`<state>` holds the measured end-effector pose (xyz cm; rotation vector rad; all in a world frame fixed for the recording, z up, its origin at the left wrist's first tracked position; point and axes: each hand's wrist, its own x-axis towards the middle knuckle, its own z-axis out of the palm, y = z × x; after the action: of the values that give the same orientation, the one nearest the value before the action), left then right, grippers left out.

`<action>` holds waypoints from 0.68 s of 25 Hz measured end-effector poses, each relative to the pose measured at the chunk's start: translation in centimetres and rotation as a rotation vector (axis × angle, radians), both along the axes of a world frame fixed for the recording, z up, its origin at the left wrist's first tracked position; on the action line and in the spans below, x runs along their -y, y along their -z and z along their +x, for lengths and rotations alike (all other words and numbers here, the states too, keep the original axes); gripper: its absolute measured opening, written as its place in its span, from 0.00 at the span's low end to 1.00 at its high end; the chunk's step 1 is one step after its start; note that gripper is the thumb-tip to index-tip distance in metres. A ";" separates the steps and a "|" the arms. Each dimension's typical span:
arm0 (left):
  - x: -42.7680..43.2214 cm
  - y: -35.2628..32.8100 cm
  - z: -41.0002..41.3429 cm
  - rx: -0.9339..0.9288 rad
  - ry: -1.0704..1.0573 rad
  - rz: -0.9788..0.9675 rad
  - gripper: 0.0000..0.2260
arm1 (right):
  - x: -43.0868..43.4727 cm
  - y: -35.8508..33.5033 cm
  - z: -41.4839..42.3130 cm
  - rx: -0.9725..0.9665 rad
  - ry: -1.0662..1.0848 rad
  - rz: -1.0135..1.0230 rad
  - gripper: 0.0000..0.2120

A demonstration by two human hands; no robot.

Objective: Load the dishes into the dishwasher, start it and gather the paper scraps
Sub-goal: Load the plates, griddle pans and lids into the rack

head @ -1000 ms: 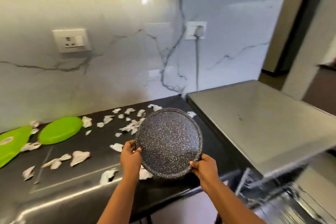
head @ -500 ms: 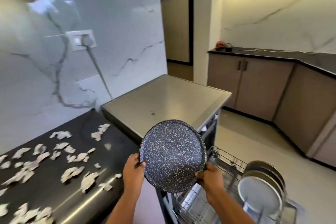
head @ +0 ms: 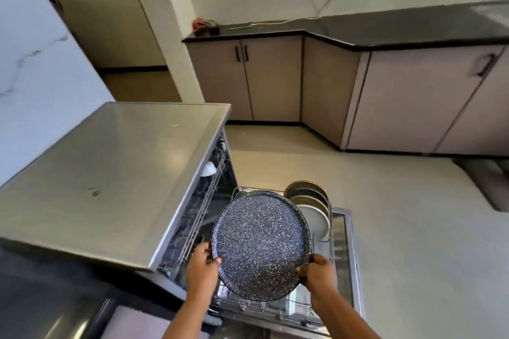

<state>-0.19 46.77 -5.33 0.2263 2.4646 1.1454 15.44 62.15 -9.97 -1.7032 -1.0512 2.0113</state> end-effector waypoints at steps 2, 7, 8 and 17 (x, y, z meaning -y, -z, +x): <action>-1.2 1.7 -0.7 0.066 0.059 -0.040 0.21 | -0.8 1.2 0.4 0.068 0.055 -0.007 0.16; -4.0 5.2 -5.3 0.176 0.137 -0.043 0.11 | -2.7 4.0 -1.5 0.162 0.051 0.026 0.12; -4.7 6.0 -6.2 0.207 0.141 -0.029 0.10 | -3.2 4.7 -2.1 0.184 0.037 0.030 0.12; -9.1 17.0 -10.1 0.394 0.062 -0.138 0.16 | -7.0 13.9 -5.1 0.336 0.024 0.055 0.12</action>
<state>-10.27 55.87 -22.37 0.0303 2.1582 0.8910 10.33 69.16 -23.85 -2.0601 -1.1693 1.7003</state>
